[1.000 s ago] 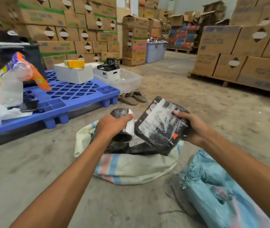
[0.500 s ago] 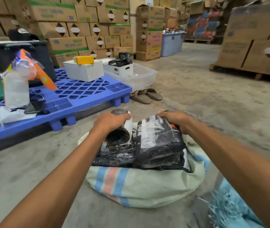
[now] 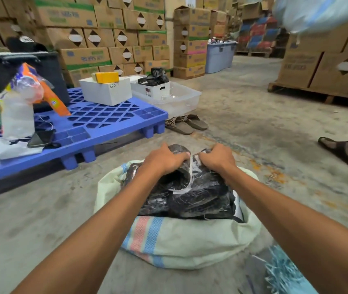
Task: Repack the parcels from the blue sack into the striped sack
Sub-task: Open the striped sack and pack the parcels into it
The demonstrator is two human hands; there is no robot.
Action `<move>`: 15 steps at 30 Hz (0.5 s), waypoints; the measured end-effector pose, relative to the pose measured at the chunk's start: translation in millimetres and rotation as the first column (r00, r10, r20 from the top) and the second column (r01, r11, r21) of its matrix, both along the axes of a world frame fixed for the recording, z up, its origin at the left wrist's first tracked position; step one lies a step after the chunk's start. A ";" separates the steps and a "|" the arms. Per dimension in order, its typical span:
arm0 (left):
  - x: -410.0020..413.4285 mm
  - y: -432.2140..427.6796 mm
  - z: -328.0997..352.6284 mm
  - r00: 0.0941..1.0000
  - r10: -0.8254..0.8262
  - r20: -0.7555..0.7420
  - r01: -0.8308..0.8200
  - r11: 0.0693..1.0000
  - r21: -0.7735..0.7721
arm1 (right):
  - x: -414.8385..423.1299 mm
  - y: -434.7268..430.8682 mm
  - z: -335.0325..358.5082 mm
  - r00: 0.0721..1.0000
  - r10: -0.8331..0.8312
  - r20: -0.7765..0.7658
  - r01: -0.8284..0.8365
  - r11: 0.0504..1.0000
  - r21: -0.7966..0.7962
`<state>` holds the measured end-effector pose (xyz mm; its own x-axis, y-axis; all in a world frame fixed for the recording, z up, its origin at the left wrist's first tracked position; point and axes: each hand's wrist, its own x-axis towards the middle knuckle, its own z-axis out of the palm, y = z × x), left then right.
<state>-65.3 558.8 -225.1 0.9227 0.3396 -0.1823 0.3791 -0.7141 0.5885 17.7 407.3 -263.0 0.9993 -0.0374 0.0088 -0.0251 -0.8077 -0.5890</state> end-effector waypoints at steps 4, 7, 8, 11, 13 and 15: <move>0.6 -6.5 -5.2 0.999 0.045 -0.007 -0.044 0.997 0.066 | -3.8 -3.9 -6.5 0.998 0.058 0.004 -0.056 0.974 -0.218; -3.2 -5.5 -6.7 0.998 0.056 0.014 -0.057 0.994 0.089 | 4.9 -15.1 -14.1 0.980 0.132 -0.151 -0.138 0.990 -0.033; -7.6 -5.6 -5.9 0.998 0.050 0.038 -0.053 0.996 0.072 | 6.3 -18.8 -15.7 0.969 0.178 -0.172 -0.175 0.984 0.034; -15.9 4.4 -5.7 0.979 0.117 0.167 -0.109 0.992 -0.056 | 2.0 -33.0 -16.3 0.975 0.171 -0.143 -0.136 0.964 0.228; -27.6 19.4 -8.4 0.958 0.222 0.181 -0.209 0.974 -0.085 | -14.0 -52.0 -13.5 0.989 0.075 -0.127 -0.048 0.978 0.203; -48.0 38.4 -17.1 0.938 0.317 0.144 -0.312 0.949 -0.054 | -30.4 -77.1 -17.2 0.989 -0.041 -0.142 0.053 0.995 0.081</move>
<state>-113.3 597.1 -242.2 0.7873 0.6131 -0.0661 0.4879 -0.5538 0.6748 -12.7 330.2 -280.2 0.9875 -0.0794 -0.1364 -0.1492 -0.7511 -0.6431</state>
